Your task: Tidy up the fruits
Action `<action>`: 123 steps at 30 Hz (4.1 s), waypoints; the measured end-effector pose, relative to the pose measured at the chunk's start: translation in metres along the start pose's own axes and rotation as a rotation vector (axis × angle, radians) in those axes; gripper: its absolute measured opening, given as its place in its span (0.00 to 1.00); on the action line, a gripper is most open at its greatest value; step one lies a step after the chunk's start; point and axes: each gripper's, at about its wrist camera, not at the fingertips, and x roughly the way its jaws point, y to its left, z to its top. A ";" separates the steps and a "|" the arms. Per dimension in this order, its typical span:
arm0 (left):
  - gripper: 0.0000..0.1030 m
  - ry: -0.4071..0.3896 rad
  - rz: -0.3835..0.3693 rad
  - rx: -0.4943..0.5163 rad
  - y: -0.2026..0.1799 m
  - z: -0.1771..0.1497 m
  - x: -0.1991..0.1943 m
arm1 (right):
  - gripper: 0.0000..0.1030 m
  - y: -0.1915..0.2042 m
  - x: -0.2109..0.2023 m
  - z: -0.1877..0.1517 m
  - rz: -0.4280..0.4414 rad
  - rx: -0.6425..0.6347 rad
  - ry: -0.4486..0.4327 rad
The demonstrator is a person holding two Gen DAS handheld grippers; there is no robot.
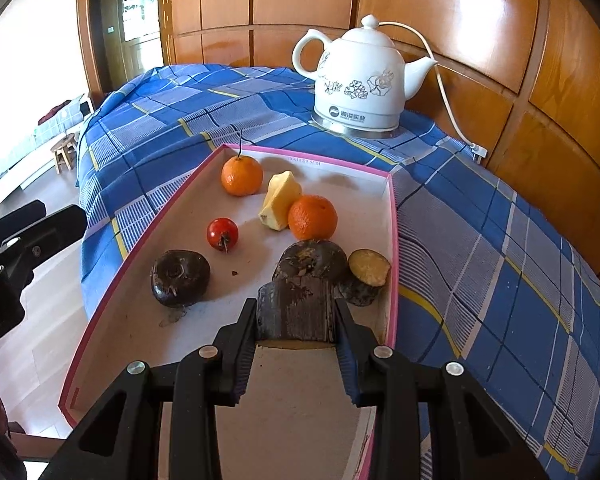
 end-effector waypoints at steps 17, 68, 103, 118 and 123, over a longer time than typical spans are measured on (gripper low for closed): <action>0.65 -0.002 -0.014 0.020 -0.008 -0.002 -0.002 | 0.39 -0.005 -0.002 -0.005 -0.024 0.015 0.004; 0.75 -0.011 -0.056 0.112 -0.055 -0.017 -0.033 | 0.39 -0.049 -0.062 -0.035 -0.094 0.171 -0.101; 1.00 -0.070 -0.015 0.085 -0.056 -0.031 -0.058 | 0.39 -0.040 -0.092 -0.057 -0.186 0.199 -0.161; 1.00 -0.131 0.070 0.057 -0.054 -0.040 -0.069 | 0.39 -0.036 -0.101 -0.061 -0.190 0.199 -0.176; 1.00 -0.145 0.055 0.063 -0.055 -0.041 -0.074 | 0.39 -0.035 -0.104 -0.061 -0.192 0.197 -0.192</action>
